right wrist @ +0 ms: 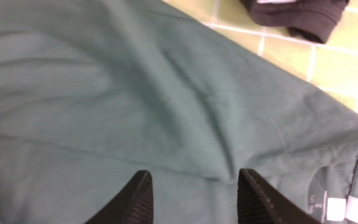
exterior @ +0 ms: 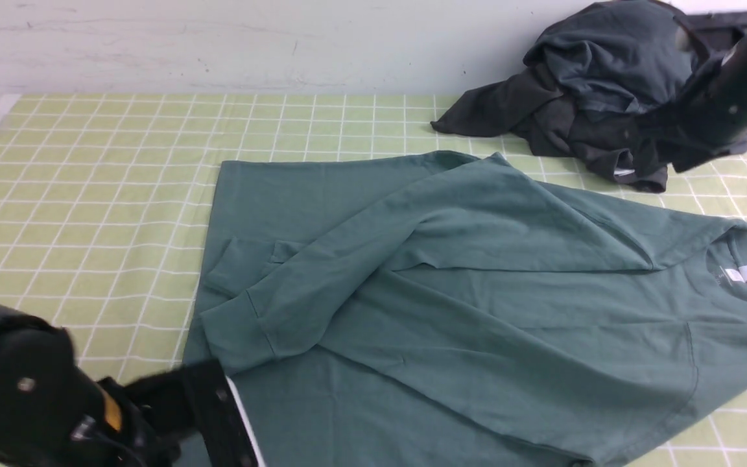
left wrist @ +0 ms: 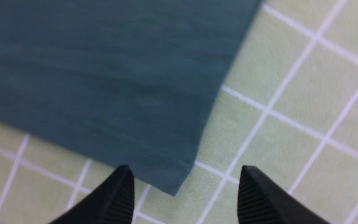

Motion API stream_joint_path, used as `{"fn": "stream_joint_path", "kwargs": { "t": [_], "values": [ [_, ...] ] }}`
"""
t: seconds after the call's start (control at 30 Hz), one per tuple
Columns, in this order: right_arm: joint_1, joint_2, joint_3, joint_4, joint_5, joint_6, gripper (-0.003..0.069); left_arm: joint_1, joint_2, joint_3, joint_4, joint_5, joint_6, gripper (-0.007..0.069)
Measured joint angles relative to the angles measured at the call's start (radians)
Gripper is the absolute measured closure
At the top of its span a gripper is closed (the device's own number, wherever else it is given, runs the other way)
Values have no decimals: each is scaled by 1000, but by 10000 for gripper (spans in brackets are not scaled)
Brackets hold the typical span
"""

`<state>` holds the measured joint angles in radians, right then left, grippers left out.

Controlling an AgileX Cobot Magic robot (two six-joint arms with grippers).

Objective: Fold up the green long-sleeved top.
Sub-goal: Use both arms simultaneously to clamp the lower edge of the clothing fabric

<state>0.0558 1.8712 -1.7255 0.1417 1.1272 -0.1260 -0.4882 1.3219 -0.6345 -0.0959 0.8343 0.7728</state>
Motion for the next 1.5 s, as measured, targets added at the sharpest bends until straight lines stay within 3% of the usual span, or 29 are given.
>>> {"fn": "stream_joint_path", "kwargs": {
  "t": [0.23,0.37,0.43,0.47,0.53,0.73,0.77,0.8,0.87,0.97,1.17,1.27,1.5],
  "values": [
    [66,-164,2,78,14,-64,328,-119,145,0,140,-66,65,224],
    [110,-246,2,93,37,-130,368,-184,203,-3,269,-73,20,372],
    [134,-293,3,116,52,-179,400,-219,202,-17,315,-50,-55,484],
    [136,-303,3,123,53,-188,404,-222,202,-17,318,-50,-55,484],
    [171,-371,3,169,63,-256,453,-247,176,-50,342,23,-190,592],
    [265,-534,76,214,83,-479,577,-251,83,-98,408,108,-457,625],
    [265,-539,84,214,83,-489,577,-251,80,-98,410,108,-457,625],
    [283,-575,163,206,91,-566,614,-251,51,-100,421,109,-519,625],
    [290,-596,250,184,94,-600,636,-251,27,-101,421,110,-551,625],
    [292,-598,511,37,83,-621,667,-251,-17,-101,412,106,-587,625],
    [292,-547,824,-174,-17,-613,620,-240,-21,-99,395,60,-589,625],
    [292,-505,928,-328,-124,-613,525,-231,-21,-96,374,51,-589,625],
    [288,-434,1011,-506,-349,-613,349,-229,-21,-96,349,51,-590,625]
  ]
}}
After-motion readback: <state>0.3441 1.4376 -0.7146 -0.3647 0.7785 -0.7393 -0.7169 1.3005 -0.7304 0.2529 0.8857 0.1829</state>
